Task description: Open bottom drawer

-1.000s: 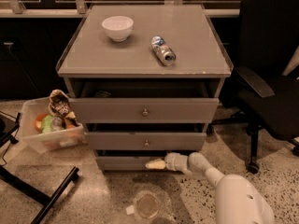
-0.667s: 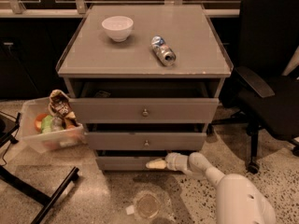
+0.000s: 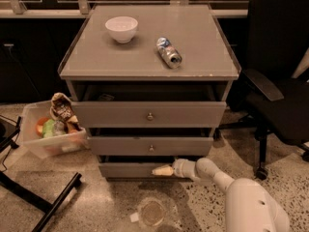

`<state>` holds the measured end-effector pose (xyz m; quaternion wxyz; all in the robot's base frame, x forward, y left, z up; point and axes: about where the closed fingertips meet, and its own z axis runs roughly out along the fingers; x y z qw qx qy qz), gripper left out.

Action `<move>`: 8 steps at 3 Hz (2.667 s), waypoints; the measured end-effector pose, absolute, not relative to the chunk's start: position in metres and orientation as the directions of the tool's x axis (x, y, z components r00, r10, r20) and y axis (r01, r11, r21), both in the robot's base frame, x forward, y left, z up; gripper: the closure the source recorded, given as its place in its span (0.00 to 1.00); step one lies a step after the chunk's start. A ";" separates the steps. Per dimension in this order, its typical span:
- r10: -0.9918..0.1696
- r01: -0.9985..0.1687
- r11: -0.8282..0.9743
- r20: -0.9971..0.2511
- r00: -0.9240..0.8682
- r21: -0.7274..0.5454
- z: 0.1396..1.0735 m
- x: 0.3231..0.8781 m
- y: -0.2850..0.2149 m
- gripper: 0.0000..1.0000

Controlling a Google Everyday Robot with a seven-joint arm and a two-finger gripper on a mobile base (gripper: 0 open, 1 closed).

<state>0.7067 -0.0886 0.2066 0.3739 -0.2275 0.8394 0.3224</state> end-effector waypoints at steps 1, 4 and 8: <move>-0.148 -0.609 0.694 -0.752 -0.643 0.384 0.204 0.700 -0.092 0.00; -0.191 -0.572 0.714 -0.674 -0.713 0.403 0.209 0.682 -0.103 0.00; -0.228 -0.555 0.715 -0.608 -0.761 0.426 0.208 0.663 -0.107 0.00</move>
Offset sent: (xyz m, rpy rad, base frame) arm -0.0940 -0.0566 -0.0245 -0.1588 0.4099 -0.0154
